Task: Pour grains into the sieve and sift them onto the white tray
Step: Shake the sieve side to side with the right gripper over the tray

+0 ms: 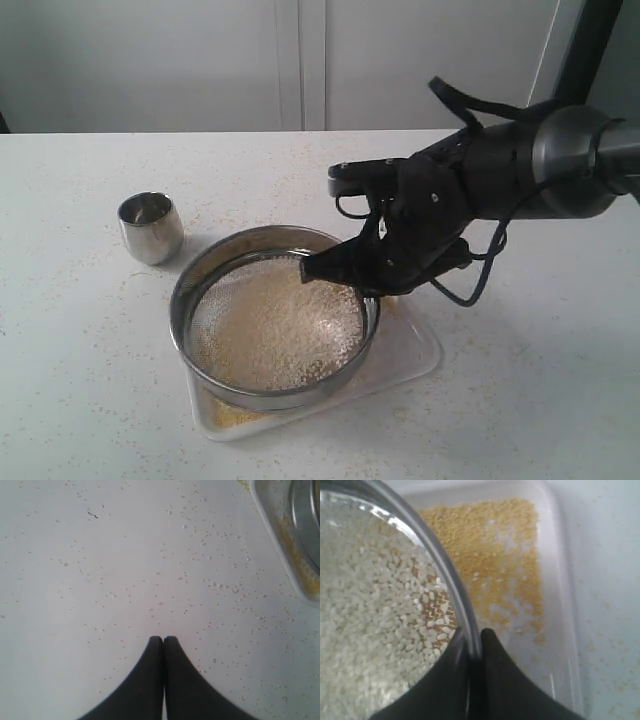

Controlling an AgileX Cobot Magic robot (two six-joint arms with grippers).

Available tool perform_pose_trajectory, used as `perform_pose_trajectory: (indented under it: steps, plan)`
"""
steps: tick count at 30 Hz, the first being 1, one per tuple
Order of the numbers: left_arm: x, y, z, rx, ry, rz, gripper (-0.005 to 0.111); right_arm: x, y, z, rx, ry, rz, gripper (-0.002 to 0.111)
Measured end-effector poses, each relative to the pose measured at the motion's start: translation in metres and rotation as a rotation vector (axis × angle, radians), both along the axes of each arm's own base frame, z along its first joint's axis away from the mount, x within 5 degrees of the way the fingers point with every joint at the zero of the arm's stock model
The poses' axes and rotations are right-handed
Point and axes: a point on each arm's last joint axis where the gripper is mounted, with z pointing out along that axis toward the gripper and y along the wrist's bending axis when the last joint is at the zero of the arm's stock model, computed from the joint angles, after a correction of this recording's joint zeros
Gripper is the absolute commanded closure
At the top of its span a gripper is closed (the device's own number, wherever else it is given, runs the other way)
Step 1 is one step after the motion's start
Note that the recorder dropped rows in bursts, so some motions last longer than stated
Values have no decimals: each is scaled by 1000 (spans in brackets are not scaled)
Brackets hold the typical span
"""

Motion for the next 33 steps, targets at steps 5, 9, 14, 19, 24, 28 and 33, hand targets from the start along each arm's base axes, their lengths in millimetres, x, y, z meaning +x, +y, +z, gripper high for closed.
perform_pose_trajectory:
  steps: [5,9,14,19,24,28,33]
  plan:
    - [0,0,0,0,0,0,107,13,-21,0,52,21,-206,108]
    - [0,0,0,0,0,0,107,3,-8,6,47,15,-93,108]
    - [0,0,0,0,0,0,107,7,-16,10,28,-7,-124,108]
    - [0,0,0,0,0,0,107,6,-24,9,18,45,-167,108]
    - [0,0,0,0,0,0,107,-5,-8,12,-48,10,-8,108]
    - [0,0,0,0,0,0,107,7,-28,12,-10,27,-195,108]
    - [0,0,0,0,0,0,107,-8,-3,13,-12,27,-13,108]
